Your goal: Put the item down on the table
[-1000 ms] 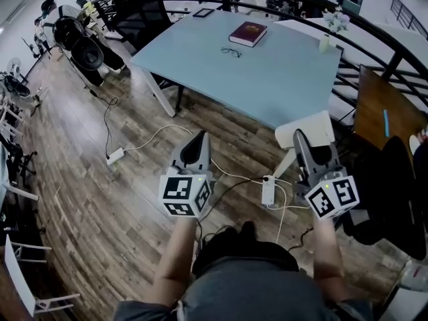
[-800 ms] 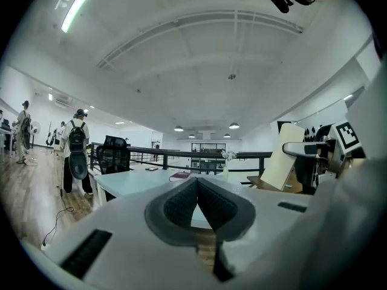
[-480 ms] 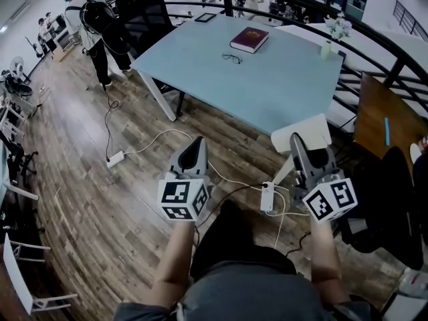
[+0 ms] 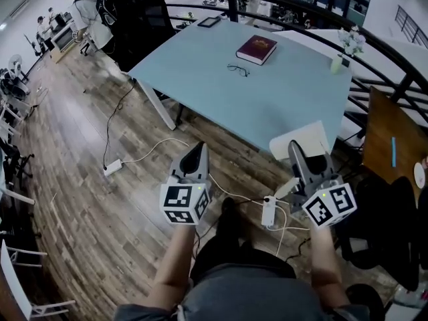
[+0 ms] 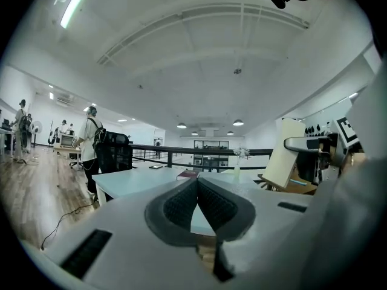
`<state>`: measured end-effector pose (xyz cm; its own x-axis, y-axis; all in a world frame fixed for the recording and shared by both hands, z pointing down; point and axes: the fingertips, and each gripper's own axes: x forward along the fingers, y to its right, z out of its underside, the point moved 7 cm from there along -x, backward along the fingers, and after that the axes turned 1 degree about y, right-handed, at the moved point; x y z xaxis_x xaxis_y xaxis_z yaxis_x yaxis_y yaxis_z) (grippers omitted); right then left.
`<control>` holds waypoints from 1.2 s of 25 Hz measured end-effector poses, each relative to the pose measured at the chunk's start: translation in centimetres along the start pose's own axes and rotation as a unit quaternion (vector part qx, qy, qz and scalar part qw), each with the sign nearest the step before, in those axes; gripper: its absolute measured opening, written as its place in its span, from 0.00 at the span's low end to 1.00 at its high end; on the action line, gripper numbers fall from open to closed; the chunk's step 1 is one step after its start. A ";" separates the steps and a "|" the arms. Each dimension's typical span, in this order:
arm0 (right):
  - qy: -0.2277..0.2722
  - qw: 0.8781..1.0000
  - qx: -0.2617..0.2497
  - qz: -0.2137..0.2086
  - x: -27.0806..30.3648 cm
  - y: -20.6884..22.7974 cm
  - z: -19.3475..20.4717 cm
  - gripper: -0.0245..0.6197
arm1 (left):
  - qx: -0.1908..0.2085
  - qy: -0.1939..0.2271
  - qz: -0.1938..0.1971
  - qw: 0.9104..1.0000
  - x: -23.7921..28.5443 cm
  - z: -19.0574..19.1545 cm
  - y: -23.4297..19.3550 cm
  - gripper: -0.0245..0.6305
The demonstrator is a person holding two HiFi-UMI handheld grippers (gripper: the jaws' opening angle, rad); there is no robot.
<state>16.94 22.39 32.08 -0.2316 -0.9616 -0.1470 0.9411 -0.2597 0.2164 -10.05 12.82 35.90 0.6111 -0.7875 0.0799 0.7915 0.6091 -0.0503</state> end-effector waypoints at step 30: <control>-0.035 0.998 0.059 -0.008 24.3 3.6 4.3 0.27 | -0.023 -0.012 0.023 0.999 18.3 -0.6 -16.0 0.04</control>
<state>13.68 -2.27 33.41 -0.2678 -0.9598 -0.0843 0.9024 -0.2805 0.3271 -11.51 -11.38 37.53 0.6467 -0.7563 0.0993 0.7627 0.6390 -0.0998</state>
